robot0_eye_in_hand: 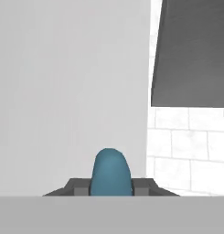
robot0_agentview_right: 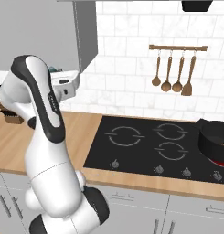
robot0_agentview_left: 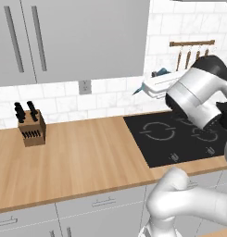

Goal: Put the eggplant and sweet potato in the pot. Retrieve the spatula and lightly stir the vegetables in the pot.

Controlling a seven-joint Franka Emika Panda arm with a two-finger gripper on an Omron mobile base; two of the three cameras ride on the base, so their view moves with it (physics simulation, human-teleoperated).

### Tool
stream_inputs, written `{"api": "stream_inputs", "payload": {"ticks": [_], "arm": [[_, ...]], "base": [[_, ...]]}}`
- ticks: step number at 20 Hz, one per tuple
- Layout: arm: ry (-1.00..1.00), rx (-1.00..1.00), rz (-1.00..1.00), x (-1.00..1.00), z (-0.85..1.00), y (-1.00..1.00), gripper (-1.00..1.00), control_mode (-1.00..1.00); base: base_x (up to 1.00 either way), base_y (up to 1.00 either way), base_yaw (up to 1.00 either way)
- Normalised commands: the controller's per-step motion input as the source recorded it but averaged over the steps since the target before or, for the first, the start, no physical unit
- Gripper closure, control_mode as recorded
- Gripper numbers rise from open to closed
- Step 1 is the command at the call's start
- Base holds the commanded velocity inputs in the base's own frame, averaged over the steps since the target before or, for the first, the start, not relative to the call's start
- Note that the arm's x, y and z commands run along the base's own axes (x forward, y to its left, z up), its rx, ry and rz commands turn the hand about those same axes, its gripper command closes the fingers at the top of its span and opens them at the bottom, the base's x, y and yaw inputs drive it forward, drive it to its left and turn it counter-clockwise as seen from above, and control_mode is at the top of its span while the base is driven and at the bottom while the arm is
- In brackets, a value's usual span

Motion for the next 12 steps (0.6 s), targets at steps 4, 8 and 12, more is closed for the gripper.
{"api": "stream_inputs", "payload": {"ticks": [4, 8, 12], "arm": [[0.15, -0.09, -0.11, -0.16, 0.00, 0.00, 1.00, -1.00], [0.02, -0.03, -0.04, -0.16, 0.00, -0.02, 1.00, 1.00], [0.00, 0.00, 0.00, 0.00, 0.00, 0.00, 1.00, 1.00]], "base": [[0.00, 0.00, 0.00], [-0.13, -0.08, -0.05], [-0.02, -0.79, -0.17]]}}
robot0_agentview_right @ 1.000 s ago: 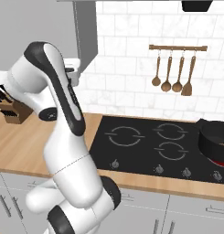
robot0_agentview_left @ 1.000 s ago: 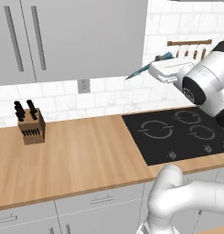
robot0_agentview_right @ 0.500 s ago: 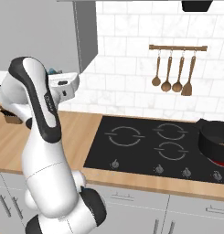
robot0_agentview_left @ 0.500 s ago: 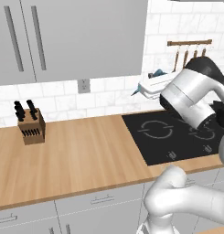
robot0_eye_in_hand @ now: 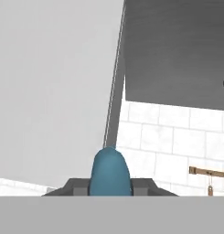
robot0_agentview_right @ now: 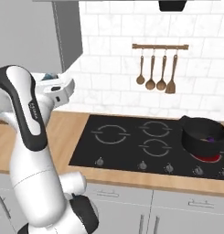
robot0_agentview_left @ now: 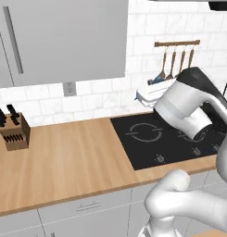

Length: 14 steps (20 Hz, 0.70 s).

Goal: Put the eggplant and sweet potato in the pot. Retrieve the spatula and lightly stir the vegetables in the pot.

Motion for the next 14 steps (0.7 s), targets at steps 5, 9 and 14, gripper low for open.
{"api": "stream_inputs", "payload": {"ticks": [5, 9, 14], "arm": [[0.00, 0.00, 0.00, 0.00, 0.00, 0.00, 1.00, 1.00], [0.00, 0.00, 0.00, 0.00, 0.00, 0.00, 1.00, 1.00], [0.00, 0.00, 0.00, 0.00, 0.00, 0.00, 1.00, 1.00]], "base": [[0.02, -1.00, -0.19], [0.23, -1.00, -0.11], [0.39, -1.00, 0.00]]}}
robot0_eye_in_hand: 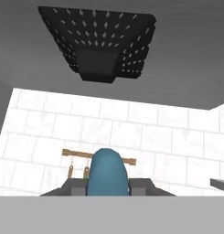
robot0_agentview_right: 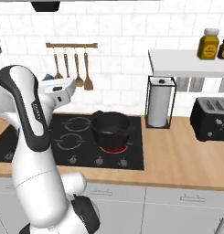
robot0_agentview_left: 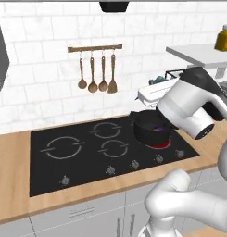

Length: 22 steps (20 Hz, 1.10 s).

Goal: Put the eggplant and sweet potato in the pot. Retrieve the spatula and lightly stir the vegetables in the pot.

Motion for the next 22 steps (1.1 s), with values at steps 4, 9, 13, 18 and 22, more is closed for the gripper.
{"api": "stream_inputs", "payload": {"ticks": [4, 9, 13, 18, 22], "arm": [[0.00, 0.00, 0.00, 0.00, 0.00, 0.00, 1.00, 1.00], [0.00, 0.00, 0.00, 0.00, 0.00, 0.00, 1.00, 1.00], [0.26, 0.00, 0.01, 0.52, 0.00, 0.00, 1.00, -1.00], [0.44, 0.00, 0.14, 0.83, -0.01, 0.11, 1.00, -1.00], [0.47, -0.03, 0.08, 0.75, -0.31, 0.32, 1.00, -1.00]], "base": [[0.41, -0.95, 0.00], [0.65, -0.54, 0.00], [0.19, 0.00, 0.00], [0.00, 0.00, 0.00], [0.00, 0.00, 0.00]]}}
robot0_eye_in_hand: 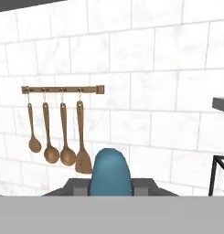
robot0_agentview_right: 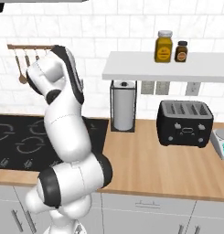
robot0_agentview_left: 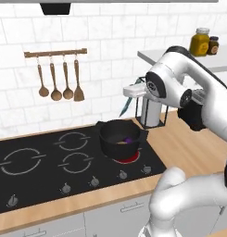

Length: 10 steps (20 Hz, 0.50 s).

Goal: Put the eggplant and sweet potato in the pot. Retrieve the spatula and lightly stir the vegetables in the pot.

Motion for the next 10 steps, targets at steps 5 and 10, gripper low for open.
{"api": "stream_inputs", "payload": {"ticks": [5, 10], "arm": [[0.26, -0.02, 0.02, 0.34, -0.33, 0.12, 1.00, -1.00], [0.05, -0.15, 0.00, 0.07, -0.46, 0.00, 1.00, -1.00]], "base": [[0.00, 0.00, 0.00], [0.00, 0.00, 0.00]]}}
